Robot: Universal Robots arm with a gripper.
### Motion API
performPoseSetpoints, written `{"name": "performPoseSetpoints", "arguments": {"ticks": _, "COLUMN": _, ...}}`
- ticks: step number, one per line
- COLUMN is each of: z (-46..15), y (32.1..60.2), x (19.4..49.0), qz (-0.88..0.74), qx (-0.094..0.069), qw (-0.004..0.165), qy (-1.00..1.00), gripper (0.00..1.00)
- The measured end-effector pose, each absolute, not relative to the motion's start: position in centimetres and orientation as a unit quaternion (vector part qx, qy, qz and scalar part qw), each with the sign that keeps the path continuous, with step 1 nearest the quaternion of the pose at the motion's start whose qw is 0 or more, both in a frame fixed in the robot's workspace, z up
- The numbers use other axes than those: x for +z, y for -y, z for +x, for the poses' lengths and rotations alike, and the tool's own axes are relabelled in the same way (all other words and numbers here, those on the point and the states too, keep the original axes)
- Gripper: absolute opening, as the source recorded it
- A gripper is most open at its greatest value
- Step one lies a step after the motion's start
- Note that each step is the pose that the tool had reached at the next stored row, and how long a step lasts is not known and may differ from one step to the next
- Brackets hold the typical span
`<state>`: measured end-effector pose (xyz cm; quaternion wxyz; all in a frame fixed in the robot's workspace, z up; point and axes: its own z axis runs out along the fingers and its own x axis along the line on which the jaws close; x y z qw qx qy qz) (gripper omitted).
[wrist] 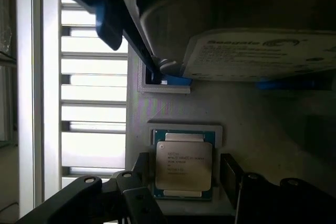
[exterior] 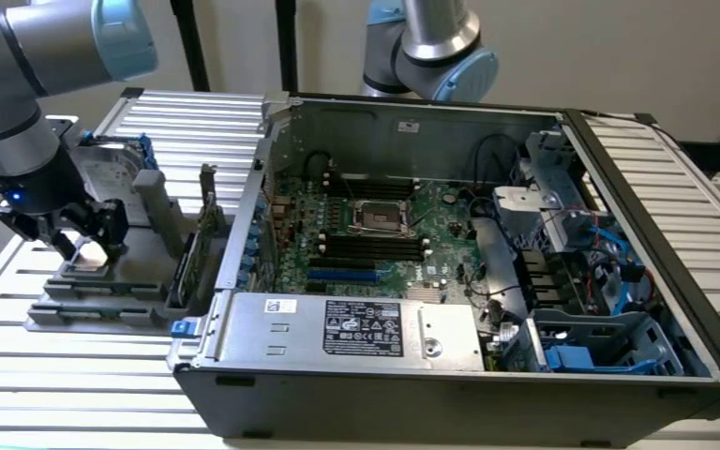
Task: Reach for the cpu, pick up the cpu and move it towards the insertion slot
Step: 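Pick up the cpu and move it towards the insertion slot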
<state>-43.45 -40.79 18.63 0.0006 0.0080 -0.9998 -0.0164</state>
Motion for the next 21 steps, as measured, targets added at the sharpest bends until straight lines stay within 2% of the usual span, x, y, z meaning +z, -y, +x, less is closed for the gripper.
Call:
{"name": "performPoseSetpoints", "arguments": {"ticks": 5, "z": -43.45, "y": 40.78, "x": 18.58, "qz": 0.008, "qx": -0.016, "qw": 0.001, "qy": 1.000, "gripper": 0.65}}
{"name": "performPoseSetpoints", "arguments": {"ticks": 7, "z": -43.45, "y": 40.78, "x": 18.58, "qz": 0.008, "qx": -0.016, "qw": 0.001, "qy": 1.000, "gripper": 0.63}}
{"name": "performPoseSetpoints", "arguments": {"ticks": 8, "z": -43.45, "y": 40.78, "x": 18.58, "qz": 0.008, "qx": -0.016, "qw": 0.001, "qy": 1.000, "gripper": 0.56}}
{"name": "performPoseSetpoints", "arguments": {"ticks": 21, "z": -43.44, "y": 40.78, "x": 18.61, "qz": 0.008, "qx": -0.016, "qw": 0.001, "qy": 1.000, "gripper": 0.55}}
